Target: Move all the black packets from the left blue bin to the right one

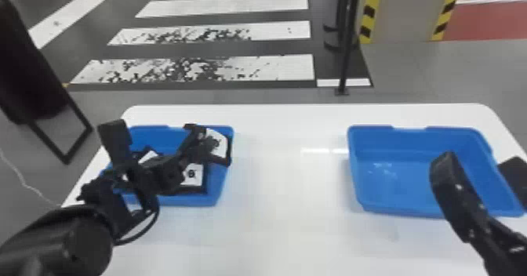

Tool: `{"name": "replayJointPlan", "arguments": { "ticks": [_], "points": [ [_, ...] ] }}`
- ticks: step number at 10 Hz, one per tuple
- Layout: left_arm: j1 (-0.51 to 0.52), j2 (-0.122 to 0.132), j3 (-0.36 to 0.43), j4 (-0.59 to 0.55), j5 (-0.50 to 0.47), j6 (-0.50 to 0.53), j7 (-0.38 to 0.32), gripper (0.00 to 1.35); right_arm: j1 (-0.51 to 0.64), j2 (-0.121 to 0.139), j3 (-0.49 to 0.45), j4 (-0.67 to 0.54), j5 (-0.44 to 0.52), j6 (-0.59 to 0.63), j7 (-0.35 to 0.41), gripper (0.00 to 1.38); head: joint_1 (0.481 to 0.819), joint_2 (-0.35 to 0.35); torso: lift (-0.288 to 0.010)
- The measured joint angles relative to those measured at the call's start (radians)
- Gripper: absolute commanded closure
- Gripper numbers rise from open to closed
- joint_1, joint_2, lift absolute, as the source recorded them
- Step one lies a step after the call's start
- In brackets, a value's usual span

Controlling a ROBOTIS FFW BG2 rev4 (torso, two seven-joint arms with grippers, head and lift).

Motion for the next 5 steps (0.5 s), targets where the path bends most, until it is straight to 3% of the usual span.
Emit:
{"name": "replayJointPlan", "arguments": {
  "ticks": [3,5],
  "points": [
    [0.155,-0.015,-0.004,-0.219,0.160,-0.005,-0.055,1.20,-0.038,-0.001,0.000,0.008,-0.114,0.081,0.095,0.12,0.695,0.080,-0.140],
    [0.193,-0.025,-0.046,-0.250,0.258,-0.016,-0.102,1.20,-0.063,-0.001,0.001,0.023,-0.201,0.143,0.146,0.12,0.695,0.036,-0.140]
  ]
}}
